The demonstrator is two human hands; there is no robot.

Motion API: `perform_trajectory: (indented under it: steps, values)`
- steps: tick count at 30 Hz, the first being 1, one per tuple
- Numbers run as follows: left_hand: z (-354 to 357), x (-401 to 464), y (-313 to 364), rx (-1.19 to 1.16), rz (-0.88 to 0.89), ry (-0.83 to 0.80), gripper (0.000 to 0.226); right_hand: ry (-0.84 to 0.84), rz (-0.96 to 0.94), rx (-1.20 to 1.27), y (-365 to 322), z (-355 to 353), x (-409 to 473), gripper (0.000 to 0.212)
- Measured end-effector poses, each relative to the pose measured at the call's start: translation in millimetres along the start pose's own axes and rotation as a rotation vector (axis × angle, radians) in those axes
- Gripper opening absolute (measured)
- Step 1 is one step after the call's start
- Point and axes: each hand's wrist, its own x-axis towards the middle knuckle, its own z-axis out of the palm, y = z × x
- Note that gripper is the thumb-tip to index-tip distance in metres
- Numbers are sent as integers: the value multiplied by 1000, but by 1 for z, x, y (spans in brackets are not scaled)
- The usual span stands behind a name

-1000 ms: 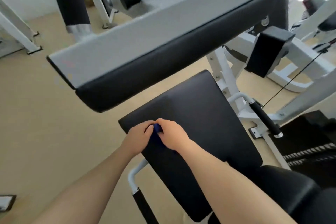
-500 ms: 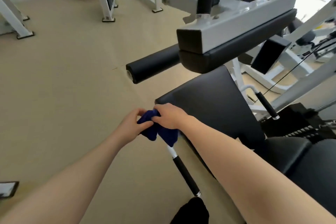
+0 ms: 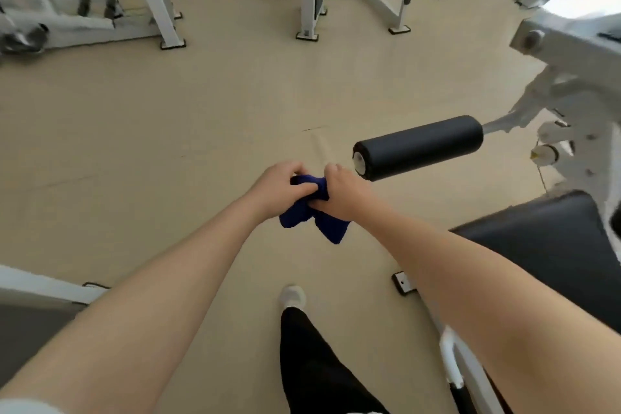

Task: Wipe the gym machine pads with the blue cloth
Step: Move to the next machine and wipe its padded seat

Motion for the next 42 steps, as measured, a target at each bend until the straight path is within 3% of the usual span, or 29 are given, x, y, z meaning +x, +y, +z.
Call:
perform_trajectory:
  steps: [3,6,11,16,20,25,28,31,35,37,42]
  values:
    - [-55,58,-10,42,-54,-9,12,-108,-57,-206,-20,-34,75,52]
    - [-102,117,-8,46,-74,-25,16,-177,-144,-278,-24,-81,145,45]
    - [-153,211,16,82,13,-45,13,-75,-292,-276,-4,-135,231,34]
    - [-176,323,23,186,37,-286,7,-212,-428,-362,22,-168,307,25]
    - [-183,433,35,303,129,-364,15,-198,-201,-313,65,-189,387,10]
    - [-209,572,71,355,209,-450,21,-133,185,-89,111,-243,487,36]
    - [-216,653,104,385,258,-468,23,-39,392,-134,144,-276,540,48]
    - [-206,717,141,364,336,-434,21,96,623,-106,175,-301,579,41]
    - [-168,790,191,201,394,-485,21,394,876,659,230,-343,629,15]
    - [-143,830,222,168,456,-479,24,512,913,931,264,-375,645,17]
    - [-70,929,302,220,555,-604,19,468,1134,1274,373,-446,666,25]
